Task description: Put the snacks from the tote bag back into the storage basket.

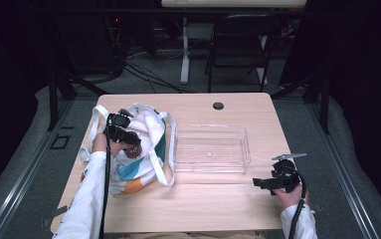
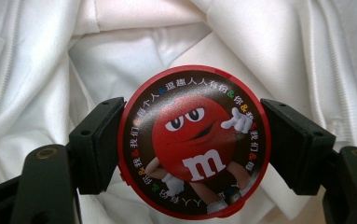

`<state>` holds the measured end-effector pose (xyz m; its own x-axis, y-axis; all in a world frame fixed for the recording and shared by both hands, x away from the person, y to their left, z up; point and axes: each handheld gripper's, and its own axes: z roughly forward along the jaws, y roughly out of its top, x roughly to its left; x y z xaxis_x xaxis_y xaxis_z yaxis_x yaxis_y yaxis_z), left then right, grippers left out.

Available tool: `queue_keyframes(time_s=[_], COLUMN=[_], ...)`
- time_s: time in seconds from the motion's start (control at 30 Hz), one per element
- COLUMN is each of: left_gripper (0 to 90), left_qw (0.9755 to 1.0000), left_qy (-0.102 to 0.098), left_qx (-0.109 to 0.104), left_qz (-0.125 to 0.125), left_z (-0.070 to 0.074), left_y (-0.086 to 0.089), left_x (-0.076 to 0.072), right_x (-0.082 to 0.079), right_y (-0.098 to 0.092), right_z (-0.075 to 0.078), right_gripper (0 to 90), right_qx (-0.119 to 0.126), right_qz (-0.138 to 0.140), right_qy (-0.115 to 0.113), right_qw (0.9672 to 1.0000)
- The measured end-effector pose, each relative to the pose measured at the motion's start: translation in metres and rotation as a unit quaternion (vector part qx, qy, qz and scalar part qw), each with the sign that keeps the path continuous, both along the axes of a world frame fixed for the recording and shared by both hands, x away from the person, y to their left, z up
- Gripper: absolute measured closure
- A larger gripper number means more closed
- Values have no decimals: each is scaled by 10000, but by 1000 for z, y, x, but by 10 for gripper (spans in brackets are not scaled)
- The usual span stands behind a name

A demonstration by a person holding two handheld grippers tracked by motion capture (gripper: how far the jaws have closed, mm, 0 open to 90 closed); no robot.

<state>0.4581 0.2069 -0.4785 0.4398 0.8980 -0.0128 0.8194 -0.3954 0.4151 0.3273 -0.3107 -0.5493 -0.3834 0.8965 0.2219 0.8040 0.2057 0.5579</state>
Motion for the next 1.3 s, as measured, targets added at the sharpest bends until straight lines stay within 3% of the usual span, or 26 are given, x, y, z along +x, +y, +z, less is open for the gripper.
queue_keyframes(time_s=[0.7,1.3], left_gripper=[258,258], left_qw=[9999,9992], left_qy=[-107,-268], left_qx=[-31,30], left_qz=[-117,-309], left_z=[37,75], left_y=[0,-14], left_x=[-4,-1], right_x=[-1,-1], right_y=[-2,-3], right_z=[1,1], right_gripper=[86,87], right_qx=[26,32], right_qz=[-6,-15], right_qy=[-39,-20], right_qw=[10000,10000])
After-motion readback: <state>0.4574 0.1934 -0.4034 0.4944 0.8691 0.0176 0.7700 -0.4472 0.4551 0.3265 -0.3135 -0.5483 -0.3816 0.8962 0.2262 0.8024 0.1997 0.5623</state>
